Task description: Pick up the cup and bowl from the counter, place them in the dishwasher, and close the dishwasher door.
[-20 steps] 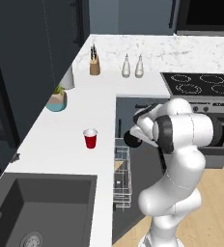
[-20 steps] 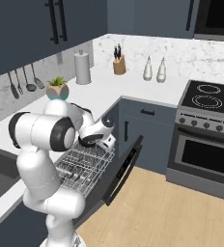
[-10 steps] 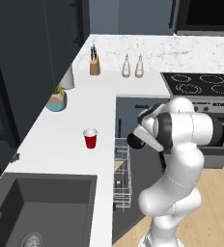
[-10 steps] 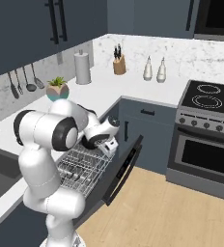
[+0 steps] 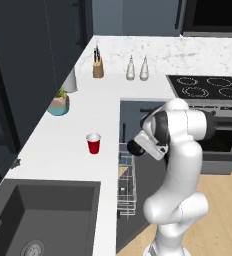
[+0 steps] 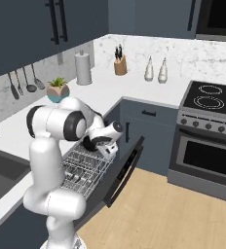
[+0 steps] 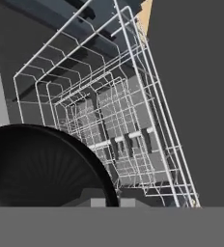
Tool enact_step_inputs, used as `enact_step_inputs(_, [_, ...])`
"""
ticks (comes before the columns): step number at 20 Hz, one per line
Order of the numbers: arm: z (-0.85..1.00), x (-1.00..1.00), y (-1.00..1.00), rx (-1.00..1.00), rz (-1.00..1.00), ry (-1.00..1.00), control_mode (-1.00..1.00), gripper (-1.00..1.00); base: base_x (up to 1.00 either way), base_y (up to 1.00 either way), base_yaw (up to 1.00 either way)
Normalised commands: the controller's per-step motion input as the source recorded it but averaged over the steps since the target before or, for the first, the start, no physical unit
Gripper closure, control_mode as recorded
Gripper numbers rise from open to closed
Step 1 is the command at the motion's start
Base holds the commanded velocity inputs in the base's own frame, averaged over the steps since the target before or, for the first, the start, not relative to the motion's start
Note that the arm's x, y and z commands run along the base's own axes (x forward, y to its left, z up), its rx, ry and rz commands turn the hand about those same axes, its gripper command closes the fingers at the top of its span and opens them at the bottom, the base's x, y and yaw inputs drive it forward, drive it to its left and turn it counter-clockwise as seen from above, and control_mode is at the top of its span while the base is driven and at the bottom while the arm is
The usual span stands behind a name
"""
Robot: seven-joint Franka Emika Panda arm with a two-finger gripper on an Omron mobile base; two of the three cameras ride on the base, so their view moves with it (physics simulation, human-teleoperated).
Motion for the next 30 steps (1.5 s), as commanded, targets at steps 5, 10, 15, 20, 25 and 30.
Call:
enact_step_inputs(5, [-0.53, 0.43, 0.33, -0.11, 0.00, 0.13, -1.00, 1.00, 0.00, 0.00, 0.00])
enact_step_inputs(10, [-0.66, 0.28, 0.15, -0.11, 0.00, 0.08, -1.00, 1.00, 0.00, 0.00, 0.00])
enact_step_inputs(15, [-0.77, 0.14, 0.00, -0.10, 0.00, 0.09, -1.00, 1.00, 0.00, 0.00, 0.00])
enact_step_inputs(20, [-0.83, 0.11, 0.00, -0.08, 0.00, 0.04, -1.00, 1.00, 0.00, 0.00, 0.00])
enact_step_inputs(25, [-0.88, 0.05, -0.04, -0.06, 0.00, 0.01, -1.00, 1.00, 0.00, 0.00, 0.00])
enact_step_inputs(30, [-0.98, 0.00, -0.39, -0.04, 0.02, 0.01, -1.00, 1.00, 0.00, 0.00, 0.00])
